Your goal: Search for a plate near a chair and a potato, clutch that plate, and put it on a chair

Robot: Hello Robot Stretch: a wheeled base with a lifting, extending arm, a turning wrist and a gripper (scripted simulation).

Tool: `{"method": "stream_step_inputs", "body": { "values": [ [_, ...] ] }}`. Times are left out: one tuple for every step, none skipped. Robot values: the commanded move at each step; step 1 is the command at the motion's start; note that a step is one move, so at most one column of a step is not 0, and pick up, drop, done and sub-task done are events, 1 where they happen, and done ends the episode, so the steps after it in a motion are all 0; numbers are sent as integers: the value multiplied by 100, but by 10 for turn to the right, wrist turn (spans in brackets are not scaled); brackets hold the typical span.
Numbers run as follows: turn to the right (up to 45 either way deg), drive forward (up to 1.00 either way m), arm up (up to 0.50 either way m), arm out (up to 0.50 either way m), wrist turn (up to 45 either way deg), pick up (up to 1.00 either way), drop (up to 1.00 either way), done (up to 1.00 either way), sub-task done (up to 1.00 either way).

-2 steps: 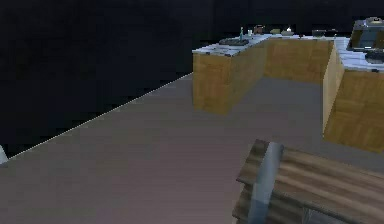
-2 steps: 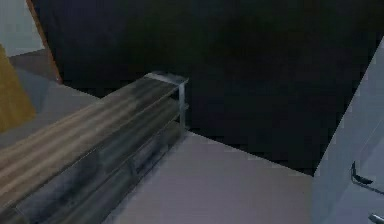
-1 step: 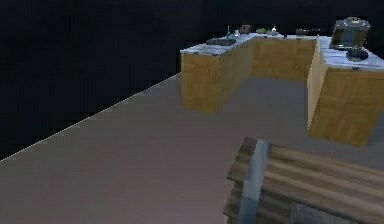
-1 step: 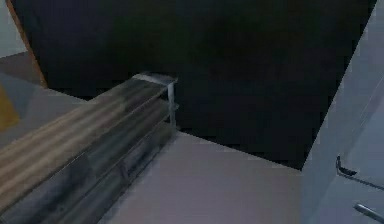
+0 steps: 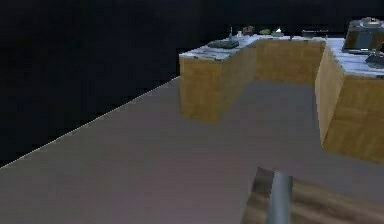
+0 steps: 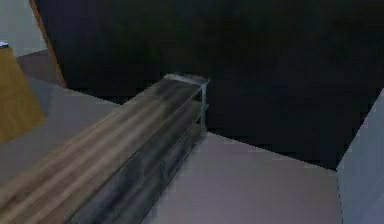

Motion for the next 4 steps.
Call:
{"method": "stream_step_inputs", "body": {
  "values": [
    [-450, 0, 0, 0, 0, 0, 0, 0, 0],
    [-150, 0, 0, 0, 0, 0, 0, 0, 0],
    [0, 60, 0, 0, 0, 0, 0, 0, 0],
    [-270, 0, 0, 0, 0, 0, 0, 0, 0]
  ]
}}
